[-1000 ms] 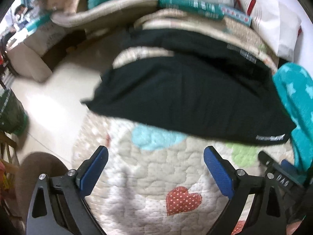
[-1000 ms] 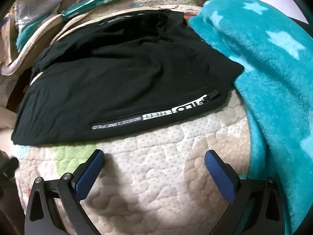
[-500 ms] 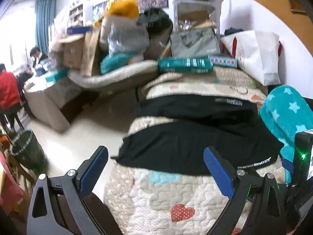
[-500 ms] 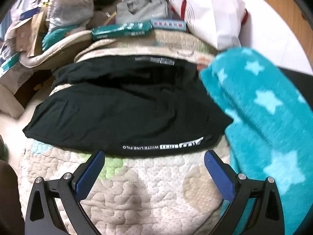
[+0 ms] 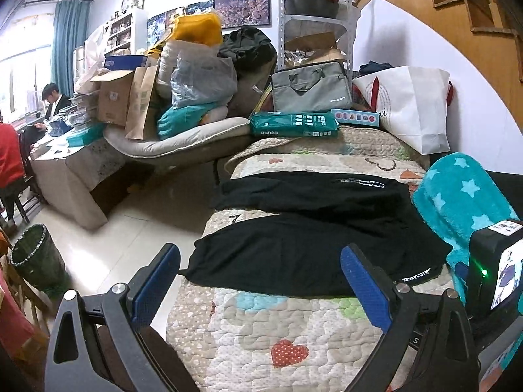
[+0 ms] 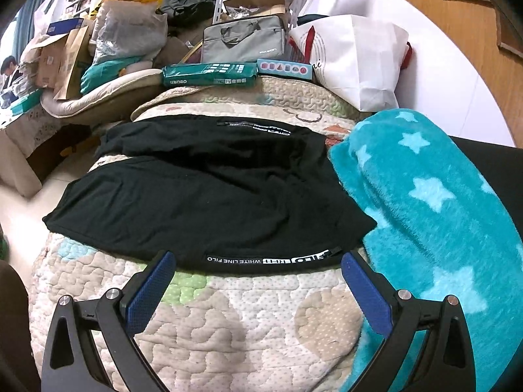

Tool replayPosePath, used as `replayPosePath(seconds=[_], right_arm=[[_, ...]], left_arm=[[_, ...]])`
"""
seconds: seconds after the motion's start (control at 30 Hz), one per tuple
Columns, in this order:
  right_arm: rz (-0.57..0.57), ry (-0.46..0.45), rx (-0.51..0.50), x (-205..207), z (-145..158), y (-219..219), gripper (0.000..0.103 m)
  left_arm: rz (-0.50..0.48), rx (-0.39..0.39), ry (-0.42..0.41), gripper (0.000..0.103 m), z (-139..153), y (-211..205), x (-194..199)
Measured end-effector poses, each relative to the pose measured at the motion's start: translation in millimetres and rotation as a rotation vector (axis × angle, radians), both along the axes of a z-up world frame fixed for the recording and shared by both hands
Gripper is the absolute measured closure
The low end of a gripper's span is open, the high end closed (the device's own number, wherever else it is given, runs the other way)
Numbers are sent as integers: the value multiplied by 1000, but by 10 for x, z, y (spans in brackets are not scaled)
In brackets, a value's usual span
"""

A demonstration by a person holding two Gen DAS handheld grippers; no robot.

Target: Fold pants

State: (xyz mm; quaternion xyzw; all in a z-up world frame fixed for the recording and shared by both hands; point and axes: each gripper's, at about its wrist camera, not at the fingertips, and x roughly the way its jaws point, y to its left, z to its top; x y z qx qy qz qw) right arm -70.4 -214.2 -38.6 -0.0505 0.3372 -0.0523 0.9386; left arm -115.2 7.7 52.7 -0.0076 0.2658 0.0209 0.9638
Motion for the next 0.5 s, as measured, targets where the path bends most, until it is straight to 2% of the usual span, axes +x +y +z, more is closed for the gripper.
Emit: replayPosePath(seconds=[0.2, 0.37, 0.5], right_arm=[[23, 6, 5, 3, -20, 23, 0], [47, 28, 25, 28, -7, 33, 0], [56, 24, 74, 163, 244, -59, 0]], left_arm=[[-20, 1, 37, 4, -78, -41, 45], [-72, -20, 110, 4, -137, -45, 133], [-124, -34, 135, 4, -57, -29, 234]])
